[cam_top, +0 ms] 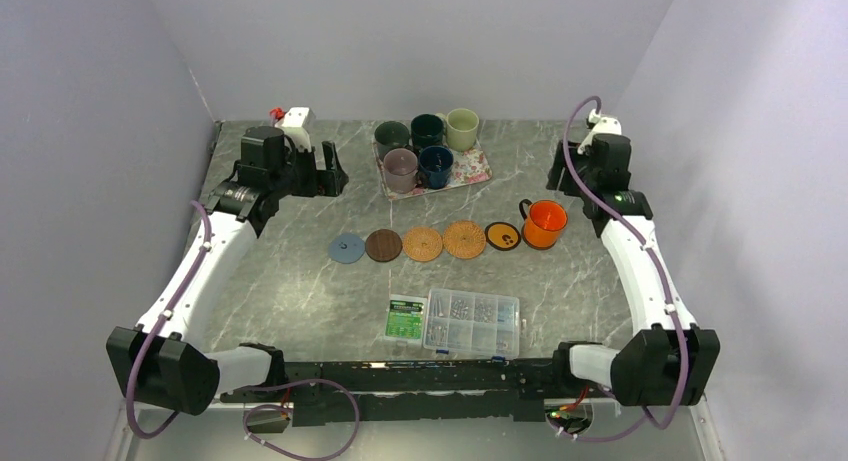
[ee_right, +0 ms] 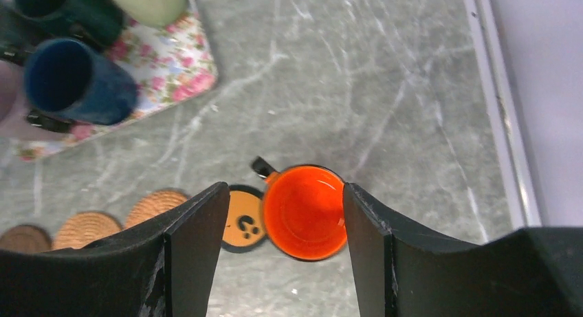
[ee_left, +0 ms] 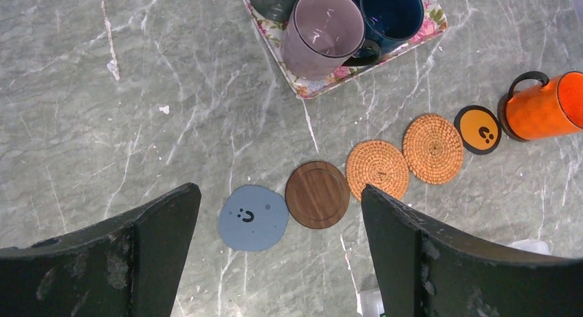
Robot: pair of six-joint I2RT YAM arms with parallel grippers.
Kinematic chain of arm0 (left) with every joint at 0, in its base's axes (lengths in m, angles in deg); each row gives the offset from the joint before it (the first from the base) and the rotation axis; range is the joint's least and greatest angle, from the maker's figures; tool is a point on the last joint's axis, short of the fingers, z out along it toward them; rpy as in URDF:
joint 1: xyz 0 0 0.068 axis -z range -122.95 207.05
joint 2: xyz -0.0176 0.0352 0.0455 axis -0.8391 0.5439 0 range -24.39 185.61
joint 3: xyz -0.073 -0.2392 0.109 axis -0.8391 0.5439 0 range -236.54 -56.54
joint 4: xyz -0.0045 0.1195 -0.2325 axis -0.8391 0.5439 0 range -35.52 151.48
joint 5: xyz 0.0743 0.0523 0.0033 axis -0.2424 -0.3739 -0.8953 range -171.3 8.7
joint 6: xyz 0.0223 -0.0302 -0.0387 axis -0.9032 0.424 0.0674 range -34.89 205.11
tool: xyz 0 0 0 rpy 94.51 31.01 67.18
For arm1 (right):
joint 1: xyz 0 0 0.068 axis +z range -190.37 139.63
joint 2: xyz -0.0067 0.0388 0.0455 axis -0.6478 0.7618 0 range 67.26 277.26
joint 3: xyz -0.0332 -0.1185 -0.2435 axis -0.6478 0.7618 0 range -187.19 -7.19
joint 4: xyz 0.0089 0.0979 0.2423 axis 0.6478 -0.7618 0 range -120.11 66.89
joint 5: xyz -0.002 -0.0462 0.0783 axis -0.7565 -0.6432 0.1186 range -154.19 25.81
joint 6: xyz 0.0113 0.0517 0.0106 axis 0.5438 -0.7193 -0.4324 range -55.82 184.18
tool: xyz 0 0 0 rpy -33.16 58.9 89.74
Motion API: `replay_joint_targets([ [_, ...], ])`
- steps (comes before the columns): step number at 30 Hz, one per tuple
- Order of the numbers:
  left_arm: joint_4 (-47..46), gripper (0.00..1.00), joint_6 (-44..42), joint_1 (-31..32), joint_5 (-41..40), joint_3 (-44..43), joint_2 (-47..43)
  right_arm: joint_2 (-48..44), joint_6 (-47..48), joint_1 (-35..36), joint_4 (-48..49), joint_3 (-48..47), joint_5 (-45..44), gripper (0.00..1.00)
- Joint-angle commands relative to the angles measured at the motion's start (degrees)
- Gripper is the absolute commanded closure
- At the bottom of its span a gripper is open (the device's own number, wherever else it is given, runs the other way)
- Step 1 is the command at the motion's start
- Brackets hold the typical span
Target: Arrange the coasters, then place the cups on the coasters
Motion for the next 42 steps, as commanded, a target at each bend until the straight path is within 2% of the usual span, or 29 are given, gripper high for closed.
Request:
replay_joint_targets([
  [1,-1.6,0.06,0.0,0.3,-0.6,-0.1,-1.3,2.3,-5.9,5.8,-0.9,-6.9,-3.8,0.35],
  [6,-1.6,0.07,0.1,0.3,-0.6,-0.2,-0.9,11.4,-8.8,14.3,-0.6,-13.7,-9.0,0.36],
  [12,-1.6,0.07,0.1,0.3,-0.6,-0.1,-0.4,25.0,-10.9,20.5,-0.5,-23.4,-12.4,0.36],
  [22,-1.4,0.07,0.0,0.3,-0.6,-0.2,0.2,46.4,-12.7,24.5,-3.3,-42.3,-11.5,0.38],
  [26,-1.6,0.07,0.2,0.3,0.1,-0.1,0.3,53.3,-12.8,25.1,-6.7,-49.5,-11.7,0.42],
  [36,-1.5,0.07,0.1,0.1,0.4,-0.4,0.2,61.7,-13.1,25.8,-9.8,-56.7,-11.8,0.46],
  [42,-1.4,0.07,0.1,0.0,0.5,-0.4,0.3,64.7,-13.6,25.8,-11.2,-59.5,-11.0,0.59],
])
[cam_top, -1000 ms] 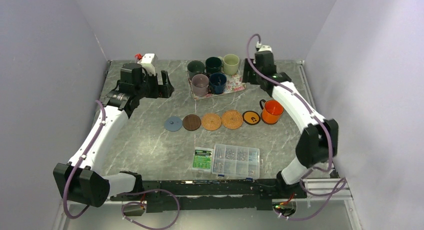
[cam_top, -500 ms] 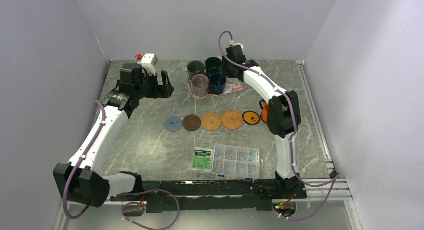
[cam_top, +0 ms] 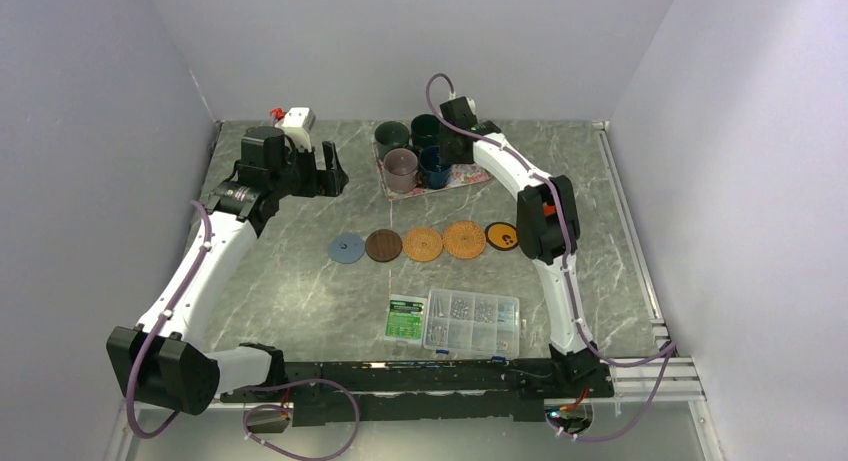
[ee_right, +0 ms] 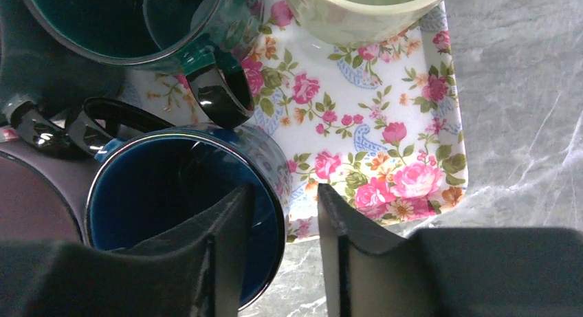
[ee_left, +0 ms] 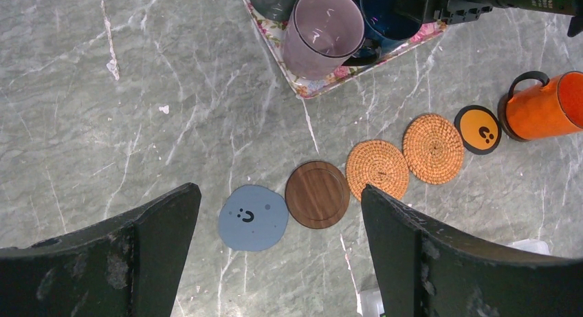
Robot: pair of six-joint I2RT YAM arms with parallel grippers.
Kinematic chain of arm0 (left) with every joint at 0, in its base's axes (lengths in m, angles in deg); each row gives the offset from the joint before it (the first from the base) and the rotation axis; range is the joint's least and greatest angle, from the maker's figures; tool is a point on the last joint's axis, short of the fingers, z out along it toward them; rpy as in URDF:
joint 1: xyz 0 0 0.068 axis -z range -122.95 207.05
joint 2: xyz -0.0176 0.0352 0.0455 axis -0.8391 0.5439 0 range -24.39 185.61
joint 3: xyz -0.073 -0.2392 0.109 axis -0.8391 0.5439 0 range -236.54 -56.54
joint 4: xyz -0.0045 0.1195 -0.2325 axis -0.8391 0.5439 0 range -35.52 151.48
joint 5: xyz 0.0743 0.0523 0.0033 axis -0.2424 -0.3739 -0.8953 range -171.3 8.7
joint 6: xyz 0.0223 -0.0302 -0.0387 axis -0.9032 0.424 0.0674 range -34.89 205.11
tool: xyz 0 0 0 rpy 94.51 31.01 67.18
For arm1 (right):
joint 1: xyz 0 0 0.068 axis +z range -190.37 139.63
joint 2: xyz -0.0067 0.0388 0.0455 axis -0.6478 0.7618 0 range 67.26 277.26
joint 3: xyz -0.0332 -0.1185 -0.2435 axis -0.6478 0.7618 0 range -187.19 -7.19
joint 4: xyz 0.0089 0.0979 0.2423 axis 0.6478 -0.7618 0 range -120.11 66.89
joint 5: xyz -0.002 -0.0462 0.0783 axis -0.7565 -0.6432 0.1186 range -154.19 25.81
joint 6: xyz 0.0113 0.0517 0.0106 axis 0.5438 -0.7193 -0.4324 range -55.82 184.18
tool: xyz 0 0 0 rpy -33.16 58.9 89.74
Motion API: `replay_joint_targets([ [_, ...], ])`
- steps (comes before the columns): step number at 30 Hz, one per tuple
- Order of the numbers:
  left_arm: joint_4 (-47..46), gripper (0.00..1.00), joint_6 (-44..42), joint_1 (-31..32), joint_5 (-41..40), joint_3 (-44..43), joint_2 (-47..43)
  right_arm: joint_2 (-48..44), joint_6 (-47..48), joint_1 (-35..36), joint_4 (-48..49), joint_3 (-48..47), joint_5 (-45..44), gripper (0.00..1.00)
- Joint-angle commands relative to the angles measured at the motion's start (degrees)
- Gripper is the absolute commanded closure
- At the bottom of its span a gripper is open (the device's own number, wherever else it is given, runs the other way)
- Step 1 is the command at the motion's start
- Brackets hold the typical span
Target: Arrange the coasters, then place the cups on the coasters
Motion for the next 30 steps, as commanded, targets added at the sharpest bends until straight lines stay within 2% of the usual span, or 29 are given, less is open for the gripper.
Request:
replay_joint_targets([
  [1,-1.4,0.07,0.0,0.0,0.5,-0.5,0.3,0.8,-1.1,0.3,-1.1,-3.5,-0.1,0.63],
  [3,-1.4,0.07,0.0,0.0,0.4,-0.4,0.3,0.8,-1.4,0.2,-1.2,-3.3,-0.2,0.69],
  [7,-1.4,0.07,0.0,-0.1,0.4,-0.4,0.3,0.5,-1.6,0.2,-1.8,-3.2,-1.9,0.89],
  [11,-1.4,0.07,0.0,-0.1,0.5,-0.4,0.4,-1.2,-1.5,0.2,-2.1,-2.4,-5.3,1.0],
  [21,-1.5,0.07,-0.1,-0.1,0.6,-0.4,0.4,-7.4,3.0,0.1,-0.4,-0.4,-11.0,1.0],
  [25,-1.6,0.07,-0.1,-0.2,0.8,-0.4,0.3,-13.5,4.5,0.1,3.3,5.3,-11.4,1.0],
  [30,-1.6,0.07,-0.1,-0.2,0.8,-0.3,0.1,-19.9,6.1,0.0,1.8,7.9,-11.6,1.0],
])
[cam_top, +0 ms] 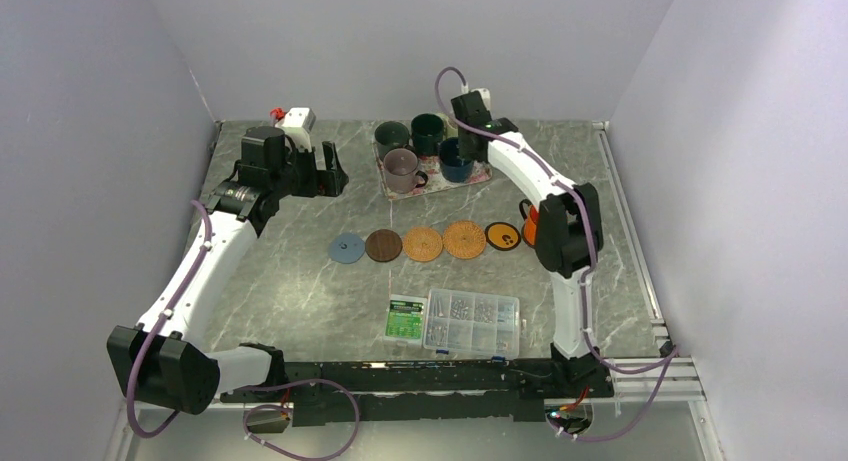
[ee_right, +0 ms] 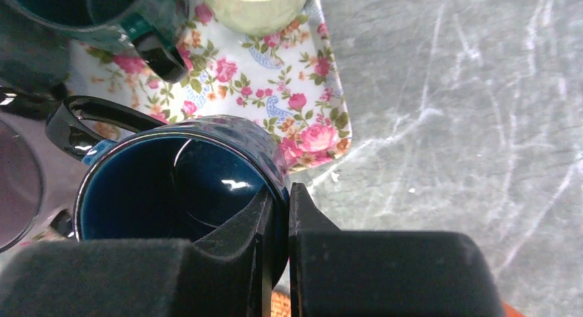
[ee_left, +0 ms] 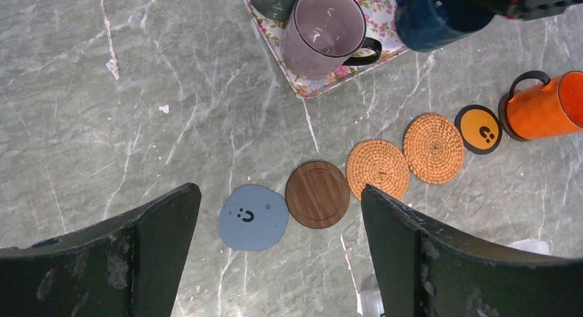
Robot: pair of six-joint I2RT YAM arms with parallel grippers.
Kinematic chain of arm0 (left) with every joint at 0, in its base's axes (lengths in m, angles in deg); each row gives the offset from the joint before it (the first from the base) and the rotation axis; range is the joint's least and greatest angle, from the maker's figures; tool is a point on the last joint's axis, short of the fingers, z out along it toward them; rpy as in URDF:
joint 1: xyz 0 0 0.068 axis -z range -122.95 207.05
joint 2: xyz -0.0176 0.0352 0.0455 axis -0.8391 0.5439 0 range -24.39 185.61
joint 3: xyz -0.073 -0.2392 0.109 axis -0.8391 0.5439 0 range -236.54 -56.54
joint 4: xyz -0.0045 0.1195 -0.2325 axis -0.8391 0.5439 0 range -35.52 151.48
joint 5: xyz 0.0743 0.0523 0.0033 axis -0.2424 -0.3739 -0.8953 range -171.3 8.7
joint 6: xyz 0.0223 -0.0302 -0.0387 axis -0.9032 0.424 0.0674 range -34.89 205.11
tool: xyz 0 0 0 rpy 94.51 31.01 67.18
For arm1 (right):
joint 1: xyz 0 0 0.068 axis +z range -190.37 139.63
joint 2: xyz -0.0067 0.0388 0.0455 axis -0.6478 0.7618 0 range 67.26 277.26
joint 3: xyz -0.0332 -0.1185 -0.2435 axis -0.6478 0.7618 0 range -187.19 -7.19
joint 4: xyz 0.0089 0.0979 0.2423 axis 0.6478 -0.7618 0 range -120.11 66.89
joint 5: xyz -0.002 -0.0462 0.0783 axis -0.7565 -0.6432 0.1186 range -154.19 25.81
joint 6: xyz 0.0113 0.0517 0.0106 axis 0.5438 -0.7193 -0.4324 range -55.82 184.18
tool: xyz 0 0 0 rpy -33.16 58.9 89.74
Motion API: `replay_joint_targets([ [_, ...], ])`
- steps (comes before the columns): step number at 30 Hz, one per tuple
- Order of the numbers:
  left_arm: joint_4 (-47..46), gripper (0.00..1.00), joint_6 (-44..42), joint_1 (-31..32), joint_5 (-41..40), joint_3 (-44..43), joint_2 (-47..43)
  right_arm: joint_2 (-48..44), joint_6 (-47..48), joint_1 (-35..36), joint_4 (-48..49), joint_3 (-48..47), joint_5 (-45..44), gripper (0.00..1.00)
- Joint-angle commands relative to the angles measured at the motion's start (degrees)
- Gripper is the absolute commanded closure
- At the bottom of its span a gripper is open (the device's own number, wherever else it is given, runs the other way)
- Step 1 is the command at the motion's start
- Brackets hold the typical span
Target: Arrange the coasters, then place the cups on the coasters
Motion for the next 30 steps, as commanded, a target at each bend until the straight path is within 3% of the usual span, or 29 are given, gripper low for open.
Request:
replay_joint_targets([
  [1,-1.7,0.07,0.0,-0.2,0.8,-0.4,-0.1,-11.5,2.1,-0.2,3.4,1.0,-1.9,1.0],
  [19,-1.8,0.07,0.1,-0.2,1.3,-0.2,0.1,-40.1,-0.9,-0.3,3.4,34.1,1.5,1.0],
  [30,-2.0,0.07,0.1,-0.2,1.4,-0.1,0.4,-45.3,0.5,-4.9,6.3,44.1,4.4,1.0],
])
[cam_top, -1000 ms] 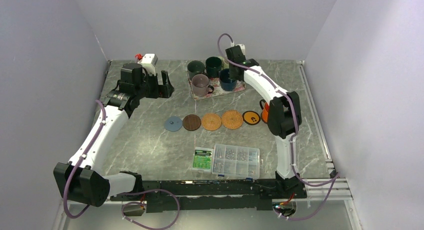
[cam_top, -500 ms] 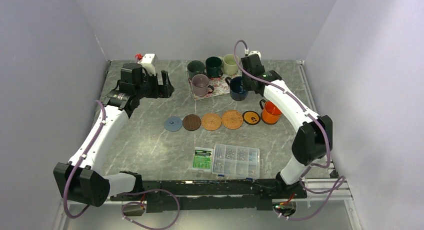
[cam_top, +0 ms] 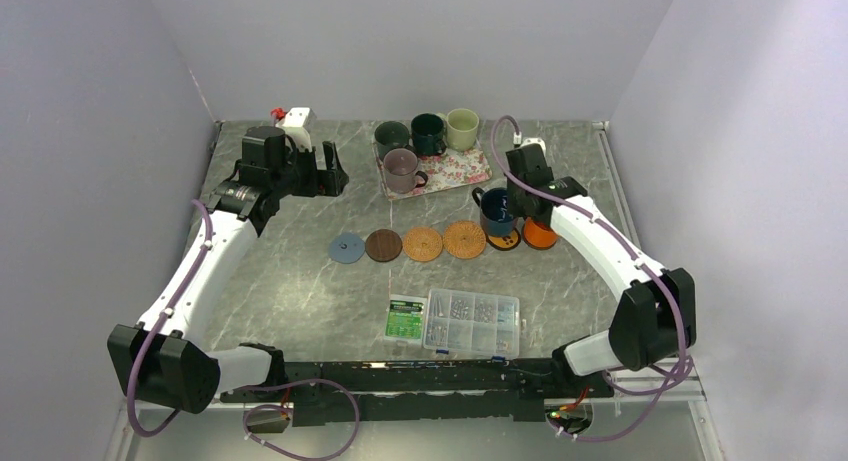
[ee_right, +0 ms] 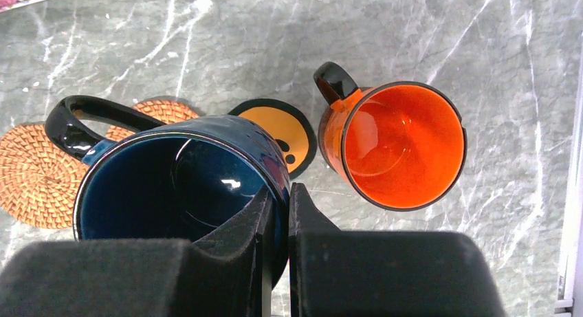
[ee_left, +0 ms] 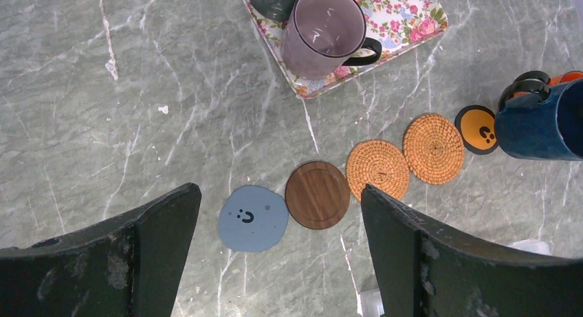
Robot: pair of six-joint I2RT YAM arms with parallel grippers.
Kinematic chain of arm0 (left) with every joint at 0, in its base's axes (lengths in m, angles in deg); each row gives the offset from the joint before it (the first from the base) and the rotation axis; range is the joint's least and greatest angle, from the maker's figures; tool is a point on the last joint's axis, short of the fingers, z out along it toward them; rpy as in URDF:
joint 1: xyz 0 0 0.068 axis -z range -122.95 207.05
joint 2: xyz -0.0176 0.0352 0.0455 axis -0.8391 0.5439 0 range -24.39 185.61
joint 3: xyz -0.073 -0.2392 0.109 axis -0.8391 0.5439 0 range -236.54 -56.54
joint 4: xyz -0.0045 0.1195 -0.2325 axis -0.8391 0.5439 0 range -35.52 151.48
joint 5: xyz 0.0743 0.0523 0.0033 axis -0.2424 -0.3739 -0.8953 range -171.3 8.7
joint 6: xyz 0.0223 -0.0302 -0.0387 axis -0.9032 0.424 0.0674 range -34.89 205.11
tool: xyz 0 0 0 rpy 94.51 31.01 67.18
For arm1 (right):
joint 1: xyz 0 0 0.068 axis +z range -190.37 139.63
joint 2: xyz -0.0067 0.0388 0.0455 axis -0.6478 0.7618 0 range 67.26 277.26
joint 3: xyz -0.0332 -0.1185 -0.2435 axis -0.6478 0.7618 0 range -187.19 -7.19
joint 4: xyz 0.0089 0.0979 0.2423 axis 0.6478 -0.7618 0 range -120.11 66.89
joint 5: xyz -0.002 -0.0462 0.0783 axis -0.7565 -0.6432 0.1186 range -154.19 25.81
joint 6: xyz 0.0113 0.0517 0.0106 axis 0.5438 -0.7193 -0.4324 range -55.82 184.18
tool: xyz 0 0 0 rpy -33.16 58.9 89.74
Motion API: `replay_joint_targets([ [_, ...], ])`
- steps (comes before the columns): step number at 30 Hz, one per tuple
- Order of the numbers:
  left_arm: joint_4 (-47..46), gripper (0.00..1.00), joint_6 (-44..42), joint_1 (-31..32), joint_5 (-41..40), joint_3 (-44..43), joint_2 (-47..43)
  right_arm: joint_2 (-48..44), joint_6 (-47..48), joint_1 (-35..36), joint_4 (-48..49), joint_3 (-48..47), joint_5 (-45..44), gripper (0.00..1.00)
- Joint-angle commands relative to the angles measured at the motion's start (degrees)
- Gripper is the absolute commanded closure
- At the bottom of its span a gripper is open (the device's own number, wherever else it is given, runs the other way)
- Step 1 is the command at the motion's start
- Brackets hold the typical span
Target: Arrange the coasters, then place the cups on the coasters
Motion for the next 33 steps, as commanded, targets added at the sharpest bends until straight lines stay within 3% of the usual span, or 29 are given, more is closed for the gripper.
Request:
replay_joint_targets([
  [1,-1.7,0.07,0.1,-0.2,1.4,-0.1,0.2,-3.2,0.1,-2.8,7.0,1.3,2.7,1.0],
  [14,-1.9,0.08,-0.3,-0.1,1.2,0.2,0.4,-2.8,5.2,-8.0,12.8,6.3,11.7,1.0],
  [33,-1.8,0.08,-0.4,-0.1,1.1,0.1,0.6,1.3,7.5,-8.5,15.4,6.7,9.4,1.0],
])
